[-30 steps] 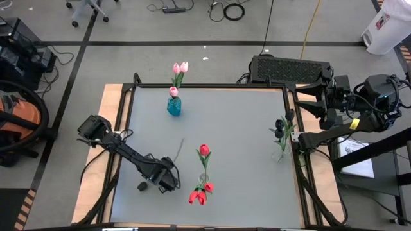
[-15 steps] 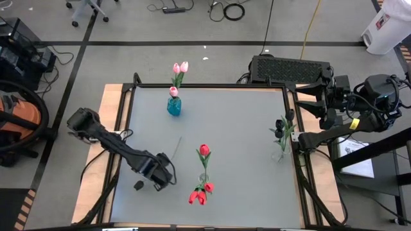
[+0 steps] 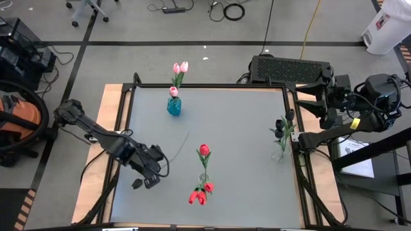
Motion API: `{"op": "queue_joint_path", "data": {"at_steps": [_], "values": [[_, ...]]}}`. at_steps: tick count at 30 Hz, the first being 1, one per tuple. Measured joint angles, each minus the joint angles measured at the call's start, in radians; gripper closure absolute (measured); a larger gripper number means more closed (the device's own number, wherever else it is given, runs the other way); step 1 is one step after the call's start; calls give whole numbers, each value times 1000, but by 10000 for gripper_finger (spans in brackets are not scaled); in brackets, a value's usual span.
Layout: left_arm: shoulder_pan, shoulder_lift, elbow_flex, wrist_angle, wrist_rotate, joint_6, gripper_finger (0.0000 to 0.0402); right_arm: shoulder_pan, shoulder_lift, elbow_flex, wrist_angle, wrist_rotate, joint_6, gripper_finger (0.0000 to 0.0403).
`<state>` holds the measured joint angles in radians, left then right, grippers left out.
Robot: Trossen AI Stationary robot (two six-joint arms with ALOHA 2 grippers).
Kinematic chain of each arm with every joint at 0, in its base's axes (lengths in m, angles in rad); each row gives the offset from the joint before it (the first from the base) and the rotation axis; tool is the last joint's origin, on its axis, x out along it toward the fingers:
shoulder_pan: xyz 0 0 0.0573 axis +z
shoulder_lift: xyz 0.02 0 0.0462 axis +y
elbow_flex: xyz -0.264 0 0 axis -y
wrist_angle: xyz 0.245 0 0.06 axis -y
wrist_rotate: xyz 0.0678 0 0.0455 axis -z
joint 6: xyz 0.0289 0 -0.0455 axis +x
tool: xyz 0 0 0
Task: Sort flowers into vase by color
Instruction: Put the black flower into the right transparent vase
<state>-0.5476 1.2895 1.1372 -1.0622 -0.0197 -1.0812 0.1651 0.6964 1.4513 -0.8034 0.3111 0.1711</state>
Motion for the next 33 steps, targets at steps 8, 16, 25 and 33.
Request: {"op": "queue_joint_path", "data": {"at_steps": [8, 16, 25, 33], "values": [[32, -31, 137, 0, -132, 117, 397, 0, 0, 0, 48, -3, 76, 177], [102, -32, 243, -2, -150, 228, 398, 0, 0, 0, 52, -3, 124, 177], [185, -31, 395, 8, -103, 310, 398, 0, 1, 0, 52, -3, 266, 177], [263, -31, 503, 151, 46, 228, 398, 0, 22, 0, 52, 2, 161, 177]]}}
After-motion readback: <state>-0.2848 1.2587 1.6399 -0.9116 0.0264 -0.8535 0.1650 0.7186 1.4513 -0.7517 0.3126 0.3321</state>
